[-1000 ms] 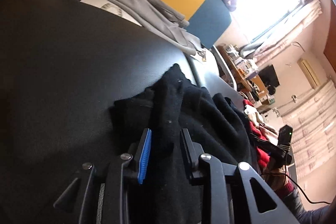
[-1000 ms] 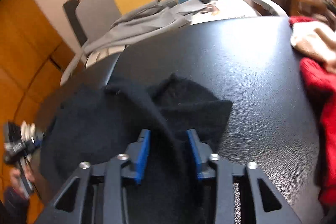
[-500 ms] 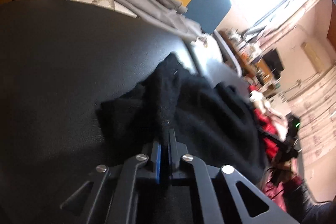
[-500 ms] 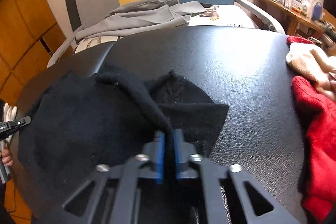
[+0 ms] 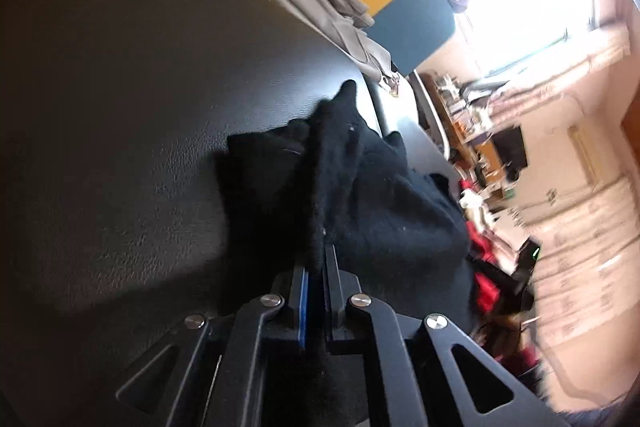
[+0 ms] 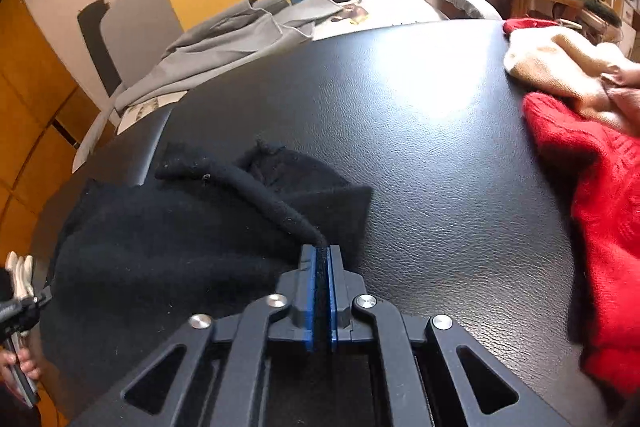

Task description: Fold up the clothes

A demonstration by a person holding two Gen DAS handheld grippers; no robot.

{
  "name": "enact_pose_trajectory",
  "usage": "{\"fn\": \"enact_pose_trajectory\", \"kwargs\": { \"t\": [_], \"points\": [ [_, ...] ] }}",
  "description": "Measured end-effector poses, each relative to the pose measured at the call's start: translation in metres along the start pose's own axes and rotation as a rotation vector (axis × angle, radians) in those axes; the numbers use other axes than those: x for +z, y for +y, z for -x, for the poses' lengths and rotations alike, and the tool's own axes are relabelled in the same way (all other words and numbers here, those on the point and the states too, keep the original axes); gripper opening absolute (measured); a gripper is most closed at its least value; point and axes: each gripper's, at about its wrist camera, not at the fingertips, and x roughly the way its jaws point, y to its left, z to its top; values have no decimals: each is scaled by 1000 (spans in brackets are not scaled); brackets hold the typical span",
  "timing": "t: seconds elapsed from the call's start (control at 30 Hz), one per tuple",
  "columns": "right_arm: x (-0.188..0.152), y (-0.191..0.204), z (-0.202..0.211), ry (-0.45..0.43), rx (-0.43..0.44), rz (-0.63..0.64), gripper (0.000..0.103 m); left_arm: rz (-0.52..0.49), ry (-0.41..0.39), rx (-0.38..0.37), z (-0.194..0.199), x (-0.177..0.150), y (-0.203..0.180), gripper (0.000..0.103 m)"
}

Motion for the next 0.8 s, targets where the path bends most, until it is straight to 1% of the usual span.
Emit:
{"fn": "enact_pose_trajectory", "kwargs": {
  "t": [0.03,0.07,0.1,0.13,0.2,0.23,0.27,0.3,0.37,0.47,0.5,0.53,0.57,0.6,0.63,0.73,0.8],
  "points": [
    [2,0,4,-9,-11,6,10,0,0,-3,3,-2,-1,4],
    [4,3,7,-22,-29,27,12,-16,-18,14,8,-2,-2,10],
    [6,8,13,-44,-45,55,20,-38,-42,38,14,0,-4,16],
    [8,14,17,-62,-46,85,32,-60,-67,62,20,2,-6,19],
    [16,30,23,-94,-26,155,53,-81,-104,43,29,12,-10,22],
    [20,42,25,-113,-15,203,56,-96,-116,35,31,18,-13,23],
    [24,54,26,-129,-13,255,56,-112,-126,29,32,25,-17,24],
    [27,64,24,-130,-14,291,57,-133,-128,40,30,32,-22,24],
    [35,83,15,-110,-18,365,59,-169,-109,50,16,47,-32,26],
    [46,104,-8,-52,-66,460,59,-187,-53,64,-10,61,-40,28],
    [48,107,-16,-32,-80,483,57,-194,-42,67,-16,63,-42,29],
    [50,105,-23,-9,-104,498,48,-201,-35,70,-20,64,-43,29],
    [51,104,-30,10,-129,505,34,-208,-27,73,-25,66,-45,30],
    [54,102,-37,28,-145,502,6,-214,-19,75,-29,68,-46,30],
    [55,99,-42,44,-157,497,5,-221,-11,78,-34,69,-48,32],
    [56,89,-43,54,-130,458,5,-234,13,77,-44,73,-51,32],
    [56,84,-41,47,-112,427,5,-215,14,59,-46,75,-49,23]
  ]
}}
